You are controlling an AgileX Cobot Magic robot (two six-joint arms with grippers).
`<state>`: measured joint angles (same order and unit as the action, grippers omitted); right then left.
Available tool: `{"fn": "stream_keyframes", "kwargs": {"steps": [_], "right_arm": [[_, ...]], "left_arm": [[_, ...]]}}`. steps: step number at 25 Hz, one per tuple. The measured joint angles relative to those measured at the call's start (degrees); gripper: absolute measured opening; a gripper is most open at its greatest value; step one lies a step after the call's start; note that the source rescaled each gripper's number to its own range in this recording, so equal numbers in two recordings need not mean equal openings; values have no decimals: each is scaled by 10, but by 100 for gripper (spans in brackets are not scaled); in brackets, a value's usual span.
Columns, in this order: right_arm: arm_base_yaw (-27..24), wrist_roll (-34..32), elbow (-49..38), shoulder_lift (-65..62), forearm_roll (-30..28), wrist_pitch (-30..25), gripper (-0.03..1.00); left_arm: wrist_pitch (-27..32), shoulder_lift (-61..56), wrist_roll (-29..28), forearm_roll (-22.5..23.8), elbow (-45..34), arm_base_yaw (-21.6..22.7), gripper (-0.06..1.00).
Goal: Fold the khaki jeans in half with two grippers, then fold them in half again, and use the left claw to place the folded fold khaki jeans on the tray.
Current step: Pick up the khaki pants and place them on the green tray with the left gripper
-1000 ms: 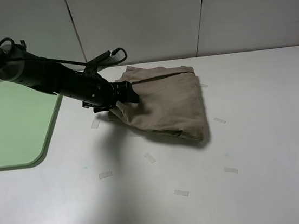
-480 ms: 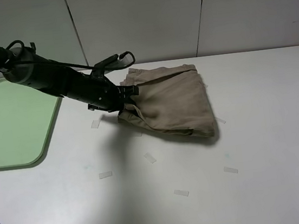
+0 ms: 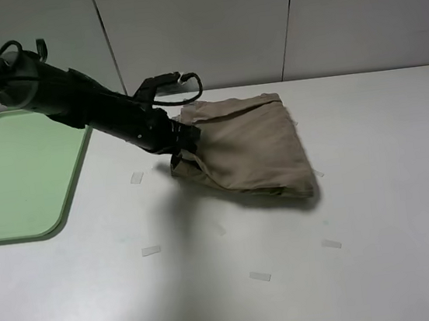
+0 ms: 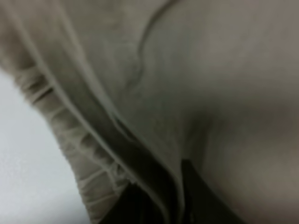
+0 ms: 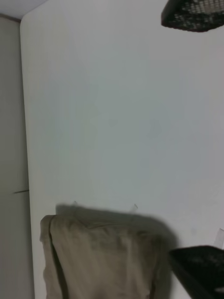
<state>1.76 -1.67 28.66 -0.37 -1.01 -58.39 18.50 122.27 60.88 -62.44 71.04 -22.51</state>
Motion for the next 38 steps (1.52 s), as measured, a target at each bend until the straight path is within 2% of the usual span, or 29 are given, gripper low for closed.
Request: {"fn": "stream_keyframes", "kwargs": {"steps": [8, 11, 15, 21, 24, 30, 38], "right_arm": [[0, 0, 0, 0, 0, 0, 100], [0, 0, 0, 0, 0, 0, 100], [0, 0, 0, 0, 0, 0, 100], [0, 0, 0, 0, 0, 0, 100], [0, 0, 0, 0, 0, 0, 100], [0, 0, 0, 0, 0, 0, 100], [0, 0, 0, 0, 0, 0, 100]], "left_arm": [[74, -60, 0, 184, 14, 15, 5], [96, -68, -11, 273, 14, 22, 5], [106, -80, -86, 416, 14, 28, 5], [128, -90, -236, 651, 17, 54, 5], [156, -90, -272, 737, 23, 68, 5], [186, -90, -329, 859, 25, 89, 4], [185, -90, -496, 960, 25, 125, 4]]}}
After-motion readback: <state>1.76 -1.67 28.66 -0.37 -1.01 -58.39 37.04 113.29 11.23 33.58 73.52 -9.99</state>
